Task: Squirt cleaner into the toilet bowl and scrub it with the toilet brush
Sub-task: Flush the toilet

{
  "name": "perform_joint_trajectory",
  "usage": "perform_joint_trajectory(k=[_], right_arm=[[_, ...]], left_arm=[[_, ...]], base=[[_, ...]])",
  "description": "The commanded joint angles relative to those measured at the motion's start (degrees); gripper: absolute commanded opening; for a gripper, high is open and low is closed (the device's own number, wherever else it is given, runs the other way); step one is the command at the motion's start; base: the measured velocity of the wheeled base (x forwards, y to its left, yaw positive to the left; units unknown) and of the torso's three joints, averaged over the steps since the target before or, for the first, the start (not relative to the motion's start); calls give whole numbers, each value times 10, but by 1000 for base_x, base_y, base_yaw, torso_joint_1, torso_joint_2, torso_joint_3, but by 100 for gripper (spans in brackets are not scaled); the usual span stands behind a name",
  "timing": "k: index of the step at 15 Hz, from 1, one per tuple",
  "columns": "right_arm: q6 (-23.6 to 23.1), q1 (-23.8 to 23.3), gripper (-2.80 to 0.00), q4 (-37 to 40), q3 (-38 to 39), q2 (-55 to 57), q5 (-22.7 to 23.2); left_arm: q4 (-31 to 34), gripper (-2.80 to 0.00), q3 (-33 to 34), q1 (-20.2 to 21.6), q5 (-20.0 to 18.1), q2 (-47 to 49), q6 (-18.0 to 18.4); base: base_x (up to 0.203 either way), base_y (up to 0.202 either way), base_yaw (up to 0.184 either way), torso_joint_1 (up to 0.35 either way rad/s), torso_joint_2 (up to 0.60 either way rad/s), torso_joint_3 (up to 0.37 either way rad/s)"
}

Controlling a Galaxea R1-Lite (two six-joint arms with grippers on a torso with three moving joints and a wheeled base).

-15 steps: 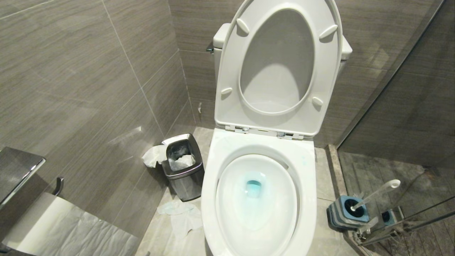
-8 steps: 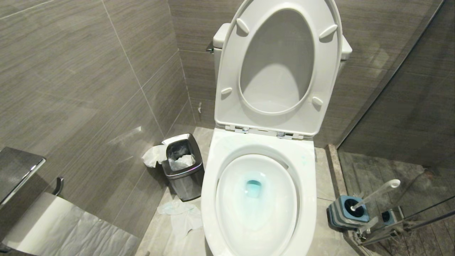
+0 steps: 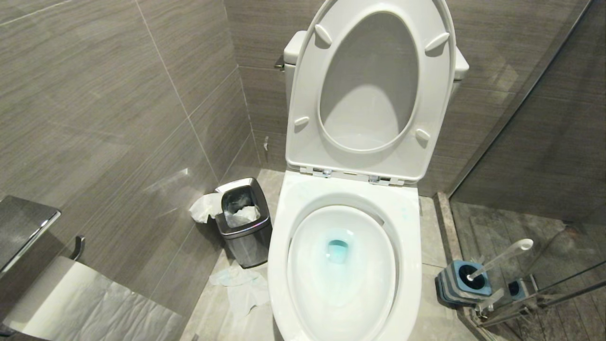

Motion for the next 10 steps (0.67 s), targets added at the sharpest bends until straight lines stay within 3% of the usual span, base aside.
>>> perform_joint_trajectory(k=[1, 10], right_arm=[[0, 0, -280, 0, 0, 1, 0], [0, 0, -280, 0, 0, 1, 1]], left_arm=[[0, -280, 0, 0, 0, 1, 0], [-1, -280, 0, 0, 1, 1, -1]], base=[[0, 0, 0, 0, 0, 0], [0, 0, 0, 0, 0, 0]])
